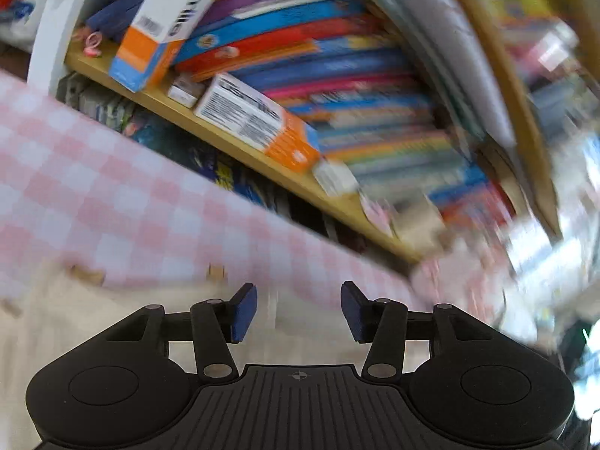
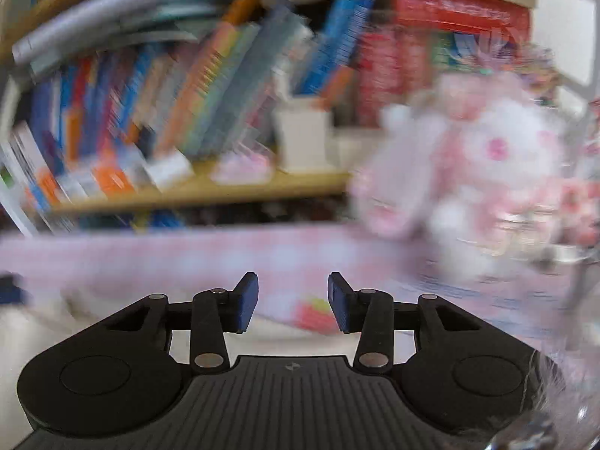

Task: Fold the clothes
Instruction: 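Open both grippers to release the hem onto the shirt, then move both open grippers back over the folded shirt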

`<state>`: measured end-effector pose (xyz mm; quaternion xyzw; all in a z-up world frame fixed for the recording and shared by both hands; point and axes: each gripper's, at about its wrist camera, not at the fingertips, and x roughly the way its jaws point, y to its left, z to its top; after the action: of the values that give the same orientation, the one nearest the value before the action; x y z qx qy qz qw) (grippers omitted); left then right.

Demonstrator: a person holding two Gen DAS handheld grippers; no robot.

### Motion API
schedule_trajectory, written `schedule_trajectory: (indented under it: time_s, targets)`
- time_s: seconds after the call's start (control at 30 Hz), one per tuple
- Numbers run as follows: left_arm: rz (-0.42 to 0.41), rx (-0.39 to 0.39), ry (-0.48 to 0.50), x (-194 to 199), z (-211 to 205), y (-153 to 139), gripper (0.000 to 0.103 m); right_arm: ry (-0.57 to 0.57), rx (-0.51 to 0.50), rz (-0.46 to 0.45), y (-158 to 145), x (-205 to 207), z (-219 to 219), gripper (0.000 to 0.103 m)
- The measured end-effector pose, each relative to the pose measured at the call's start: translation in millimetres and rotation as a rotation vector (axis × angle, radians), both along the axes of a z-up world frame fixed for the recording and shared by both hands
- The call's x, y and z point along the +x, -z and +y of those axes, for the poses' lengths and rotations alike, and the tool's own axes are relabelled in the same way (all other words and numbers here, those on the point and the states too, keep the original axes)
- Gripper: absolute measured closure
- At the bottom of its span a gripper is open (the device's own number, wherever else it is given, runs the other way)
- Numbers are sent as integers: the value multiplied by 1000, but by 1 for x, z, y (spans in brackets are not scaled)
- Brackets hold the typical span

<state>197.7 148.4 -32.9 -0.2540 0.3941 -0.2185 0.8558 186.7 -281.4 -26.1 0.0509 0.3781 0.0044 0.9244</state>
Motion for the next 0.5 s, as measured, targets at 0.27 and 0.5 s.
schedule_trajectory:
  time_s: [0.27,0.5]
  targets:
    - [28,111,11,-118,-17,19,50,-22,5,138,34,-4,-33,75]
    - [61,164,-158,-162,-8,27,49,33,37,-61,-1,-25,-41,100]
